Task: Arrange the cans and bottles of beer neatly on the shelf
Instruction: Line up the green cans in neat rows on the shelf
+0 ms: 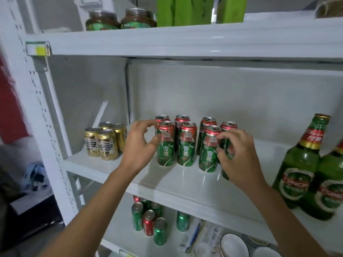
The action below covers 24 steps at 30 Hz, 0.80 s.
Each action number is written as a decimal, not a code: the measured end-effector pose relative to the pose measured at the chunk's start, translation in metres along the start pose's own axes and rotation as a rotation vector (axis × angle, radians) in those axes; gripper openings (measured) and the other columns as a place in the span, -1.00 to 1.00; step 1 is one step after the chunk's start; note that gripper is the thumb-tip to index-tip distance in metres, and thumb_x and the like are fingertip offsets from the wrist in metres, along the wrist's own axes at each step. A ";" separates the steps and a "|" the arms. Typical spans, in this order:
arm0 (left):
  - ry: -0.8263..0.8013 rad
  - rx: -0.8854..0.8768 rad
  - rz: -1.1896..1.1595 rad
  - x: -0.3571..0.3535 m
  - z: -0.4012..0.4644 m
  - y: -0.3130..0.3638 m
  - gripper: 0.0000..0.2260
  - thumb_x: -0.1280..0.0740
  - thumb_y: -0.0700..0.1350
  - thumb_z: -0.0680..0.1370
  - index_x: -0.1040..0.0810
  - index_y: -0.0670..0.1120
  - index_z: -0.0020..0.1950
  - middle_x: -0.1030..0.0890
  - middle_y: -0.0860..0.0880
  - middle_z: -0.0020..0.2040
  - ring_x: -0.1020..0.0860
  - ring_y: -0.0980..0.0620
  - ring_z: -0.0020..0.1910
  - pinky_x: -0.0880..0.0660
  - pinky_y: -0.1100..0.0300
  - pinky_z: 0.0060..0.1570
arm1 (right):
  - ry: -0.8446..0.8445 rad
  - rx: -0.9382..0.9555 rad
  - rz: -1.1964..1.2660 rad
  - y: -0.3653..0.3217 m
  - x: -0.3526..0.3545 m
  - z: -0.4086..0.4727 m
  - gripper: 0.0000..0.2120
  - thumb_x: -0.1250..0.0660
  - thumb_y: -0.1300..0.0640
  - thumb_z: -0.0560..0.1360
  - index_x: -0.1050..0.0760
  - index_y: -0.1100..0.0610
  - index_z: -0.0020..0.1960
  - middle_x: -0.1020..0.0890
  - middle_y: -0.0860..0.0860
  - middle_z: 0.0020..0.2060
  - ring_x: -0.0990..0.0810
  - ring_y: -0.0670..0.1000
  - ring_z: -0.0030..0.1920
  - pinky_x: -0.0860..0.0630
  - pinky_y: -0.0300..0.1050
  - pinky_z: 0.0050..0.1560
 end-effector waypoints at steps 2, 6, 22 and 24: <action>-0.040 -0.009 0.009 -0.006 0.010 -0.009 -0.61 -0.44 -0.06 0.58 -0.53 0.05 0.41 -0.42 0.12 0.28 -0.50 0.04 0.25 -0.50 -0.05 0.34 | -0.021 -0.010 -0.049 -0.001 -0.011 0.008 -0.72 -0.42 0.21 0.46 -0.57 0.03 0.15 -0.54 -0.04 0.17 -0.42 0.04 0.25 -0.29 -0.02 0.33; -0.079 -0.015 -0.010 -0.021 0.033 -0.024 -0.58 -0.44 0.00 0.58 -0.49 0.12 0.44 -0.41 0.12 0.36 -0.46 0.05 0.35 -0.45 -0.05 0.40 | -0.054 -0.011 -0.061 -0.008 -0.030 0.026 -0.72 -0.43 0.17 0.48 -0.56 0.02 0.18 -0.54 -0.06 0.20 -0.40 0.03 0.30 -0.22 -0.12 0.32; -0.195 -0.018 -0.128 -0.036 0.104 -0.078 -0.65 -0.26 -0.13 0.69 -0.47 0.06 0.47 -0.36 0.08 0.43 -0.36 0.14 0.36 -0.42 0.09 0.39 | -0.354 0.132 -0.176 -0.054 -0.094 0.074 -0.68 -0.38 -0.11 0.54 -0.56 -0.05 0.26 -0.48 -0.14 0.26 -0.33 -0.05 0.36 -0.31 0.00 0.38; -0.212 -0.038 -0.164 -0.039 0.112 -0.083 -0.65 -0.29 -0.12 0.67 -0.48 0.07 0.46 -0.37 0.09 0.41 -0.37 0.13 0.35 -0.42 0.12 0.37 | -0.410 0.133 -0.141 -0.068 -0.103 0.073 -0.67 -0.37 -0.15 0.54 -0.54 -0.09 0.27 -0.46 -0.19 0.26 -0.31 -0.12 0.34 -0.30 -0.07 0.34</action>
Point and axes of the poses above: each hand's wrist, its own z-axis towards the middle knuckle, its own x-axis out of the back of the hand, y = z × x, the point moved 8 cm from there along z, towards the middle knuckle
